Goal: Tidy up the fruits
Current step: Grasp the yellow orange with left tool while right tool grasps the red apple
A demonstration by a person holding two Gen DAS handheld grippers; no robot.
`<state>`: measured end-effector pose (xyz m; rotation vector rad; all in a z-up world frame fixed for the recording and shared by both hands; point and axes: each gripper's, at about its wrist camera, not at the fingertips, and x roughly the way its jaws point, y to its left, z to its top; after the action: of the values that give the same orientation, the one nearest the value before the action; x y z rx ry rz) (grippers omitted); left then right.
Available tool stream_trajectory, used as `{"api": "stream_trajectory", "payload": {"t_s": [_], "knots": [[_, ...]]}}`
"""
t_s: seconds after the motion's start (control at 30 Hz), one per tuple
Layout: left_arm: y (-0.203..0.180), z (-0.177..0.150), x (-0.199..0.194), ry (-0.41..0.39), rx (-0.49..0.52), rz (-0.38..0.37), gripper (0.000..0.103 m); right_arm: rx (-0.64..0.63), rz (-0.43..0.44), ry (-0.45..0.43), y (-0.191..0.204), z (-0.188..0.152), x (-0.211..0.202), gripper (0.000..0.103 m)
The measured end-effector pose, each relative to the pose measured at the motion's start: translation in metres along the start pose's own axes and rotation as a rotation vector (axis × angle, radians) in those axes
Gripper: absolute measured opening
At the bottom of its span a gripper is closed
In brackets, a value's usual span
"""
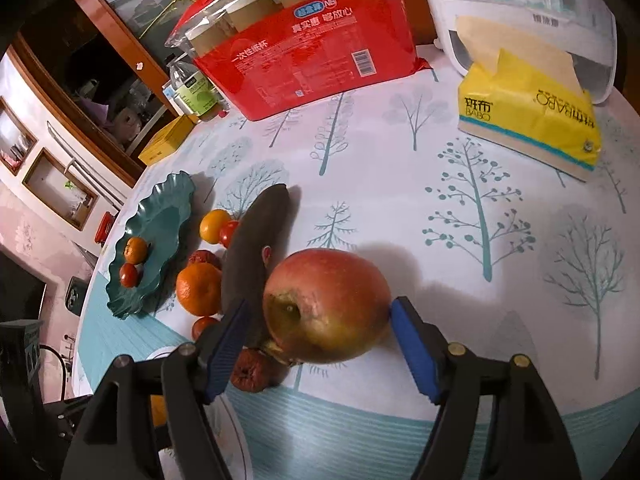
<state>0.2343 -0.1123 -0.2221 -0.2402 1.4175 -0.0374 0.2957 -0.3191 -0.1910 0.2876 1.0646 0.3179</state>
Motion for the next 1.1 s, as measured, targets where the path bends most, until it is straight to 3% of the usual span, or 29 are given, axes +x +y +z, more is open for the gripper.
{"api": "stream_trajectory", "payload": {"t_s": [0.27, 0.43, 0.6, 1.1], "knots": [[-0.003, 0.006, 0.011, 0.025, -0.02, -0.023, 0.074, -0.01, 0.003, 0.026, -0.002, -0.002, 0.021, 0.075], [-0.004, 0.007, 0.018, 0.035, -0.026, -0.022, 0.061, -0.051, -0.02, -0.005, 0.002, -0.002, 0.022, 0.075], [-0.01, 0.009, 0.022, 0.033, -0.016, 0.003, 0.054, -0.078, -0.04, -0.023, 0.004, -0.003, 0.024, 0.074], [-0.004, 0.002, 0.016, 0.02, -0.028, -0.004, 0.05, -0.051, -0.041, -0.004, -0.002, -0.009, 0.015, 0.073]]}}
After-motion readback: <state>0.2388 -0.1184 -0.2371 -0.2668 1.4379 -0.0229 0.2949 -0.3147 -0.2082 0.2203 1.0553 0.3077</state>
